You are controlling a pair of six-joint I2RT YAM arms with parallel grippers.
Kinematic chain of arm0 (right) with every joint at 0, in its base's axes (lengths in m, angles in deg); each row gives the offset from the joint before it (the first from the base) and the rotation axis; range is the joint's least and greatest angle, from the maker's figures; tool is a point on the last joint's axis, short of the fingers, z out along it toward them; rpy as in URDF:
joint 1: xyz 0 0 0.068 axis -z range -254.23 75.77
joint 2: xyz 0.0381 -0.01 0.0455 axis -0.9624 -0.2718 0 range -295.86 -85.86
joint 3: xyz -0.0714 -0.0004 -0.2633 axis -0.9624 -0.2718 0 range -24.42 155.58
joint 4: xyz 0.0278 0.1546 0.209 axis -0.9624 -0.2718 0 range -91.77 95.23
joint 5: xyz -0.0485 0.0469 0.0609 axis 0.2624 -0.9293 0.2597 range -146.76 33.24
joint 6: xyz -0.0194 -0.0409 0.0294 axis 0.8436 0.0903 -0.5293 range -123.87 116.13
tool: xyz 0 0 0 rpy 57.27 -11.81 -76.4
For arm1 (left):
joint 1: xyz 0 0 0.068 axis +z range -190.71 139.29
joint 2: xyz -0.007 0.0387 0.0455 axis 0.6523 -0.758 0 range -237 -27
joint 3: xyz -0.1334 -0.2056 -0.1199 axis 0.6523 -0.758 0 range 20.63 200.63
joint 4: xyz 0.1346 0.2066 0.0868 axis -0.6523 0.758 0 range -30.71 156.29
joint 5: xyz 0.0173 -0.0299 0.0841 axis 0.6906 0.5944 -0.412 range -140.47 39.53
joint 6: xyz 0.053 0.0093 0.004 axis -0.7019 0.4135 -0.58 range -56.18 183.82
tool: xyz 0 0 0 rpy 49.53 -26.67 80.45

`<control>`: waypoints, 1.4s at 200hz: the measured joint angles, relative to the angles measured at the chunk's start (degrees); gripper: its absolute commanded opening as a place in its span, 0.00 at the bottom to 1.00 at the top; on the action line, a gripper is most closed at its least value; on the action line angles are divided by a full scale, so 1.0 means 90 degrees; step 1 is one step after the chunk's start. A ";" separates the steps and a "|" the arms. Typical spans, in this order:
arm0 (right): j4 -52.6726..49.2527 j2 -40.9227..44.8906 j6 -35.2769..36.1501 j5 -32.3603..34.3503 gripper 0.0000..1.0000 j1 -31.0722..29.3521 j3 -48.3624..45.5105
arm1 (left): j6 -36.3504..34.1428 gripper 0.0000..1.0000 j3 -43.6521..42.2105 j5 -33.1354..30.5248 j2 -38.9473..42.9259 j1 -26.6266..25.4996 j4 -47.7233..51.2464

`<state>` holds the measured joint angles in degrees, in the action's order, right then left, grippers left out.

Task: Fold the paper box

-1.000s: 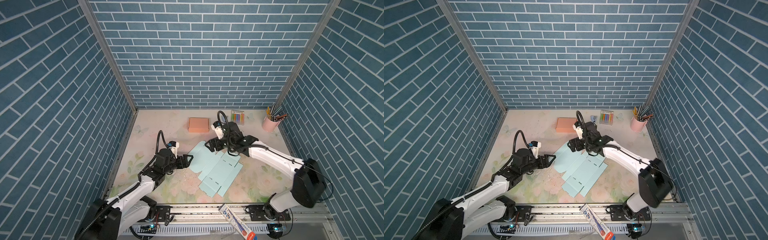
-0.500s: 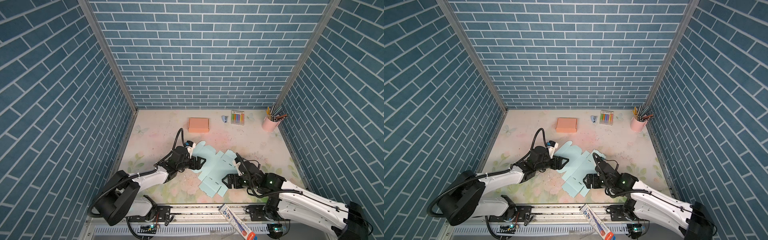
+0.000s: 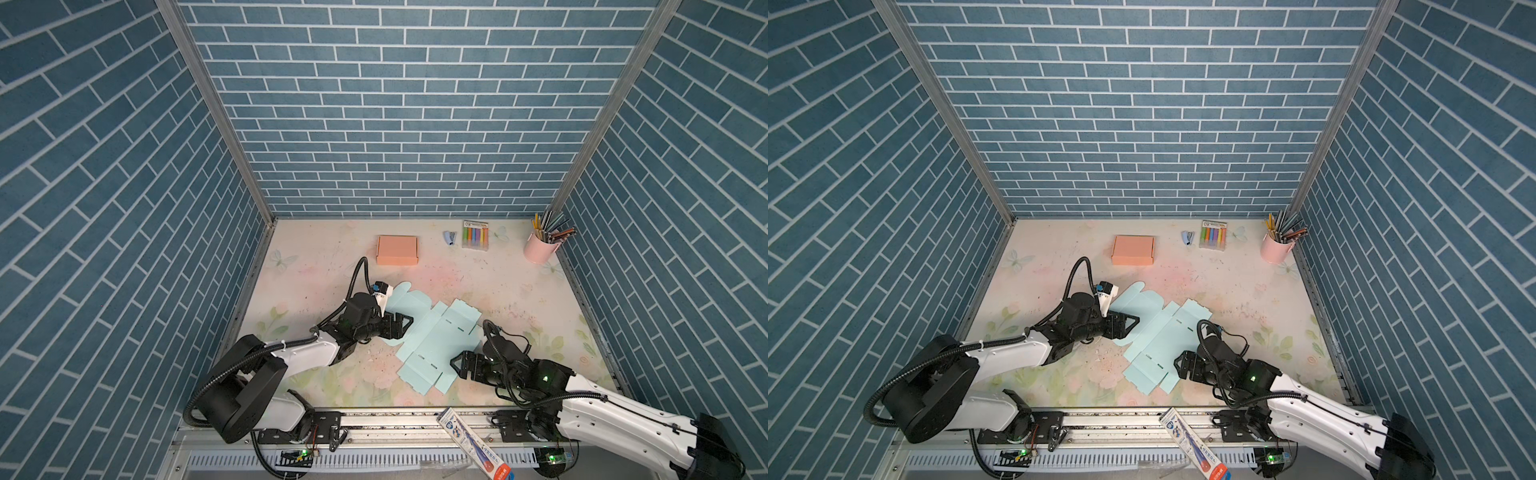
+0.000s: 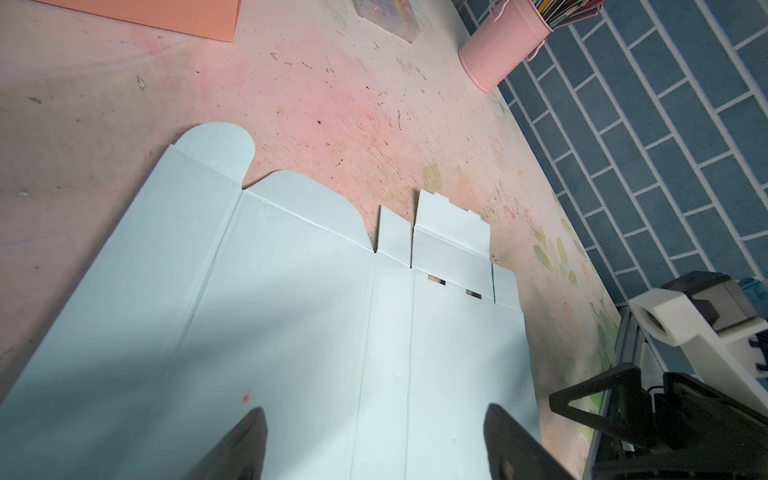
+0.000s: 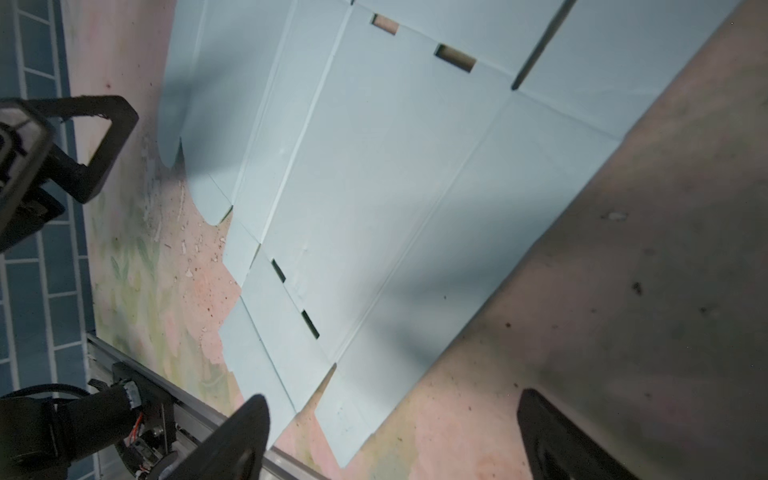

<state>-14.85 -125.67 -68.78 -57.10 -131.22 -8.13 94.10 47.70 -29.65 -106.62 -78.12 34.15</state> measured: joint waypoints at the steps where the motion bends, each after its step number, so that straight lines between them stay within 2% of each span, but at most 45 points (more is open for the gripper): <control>1: 0.0015 0.0005 -0.0007 0.0000 0.93 0.0000 -0.0015 | 0.0000 0.82 0.0000 0.0000 0.0000 0.0000 0.0002; 49: 0.1100 -0.0066 -0.0294 -0.0007 0.91 0.0177 -0.0549 | -0.0068 0.82 0.0007 -0.0063 0.0000 -0.0002 0.0192; 77: 0.1763 -0.0197 -0.0282 -0.0226 0.78 0.0605 -0.0777 | -0.0070 0.82 0.0027 -0.0073 0.0000 -0.0002 0.0250; 153: 0.2611 -0.0627 -0.0029 -0.0821 0.62 0.1569 -0.1003 | -0.0153 0.77 0.0170 -0.0119 0.0000 -0.0017 0.0476; 180: 0.2873 -0.0959 0.0143 -0.0940 0.55 0.1693 -0.0964 | -0.0172 0.75 0.0219 -0.0146 0.0000 -0.0046 0.0532; 231: 0.3215 -0.1472 0.0461 -0.1049 0.35 0.1943 -0.0945 | -0.0233 0.72 0.0223 -0.0221 0.0000 -0.0061 0.0702; 280: 0.3135 -0.1877 0.0855 -0.1042 0.22 0.2067 -0.0670 | -0.0318 0.70 0.0253 -0.0357 0.0126 -0.0073 0.0964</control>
<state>13.37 -142.57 -61.08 -66.48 -112.62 -14.16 91.24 49.97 -32.86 -105.48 -78.78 42.83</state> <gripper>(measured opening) 0.240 0.704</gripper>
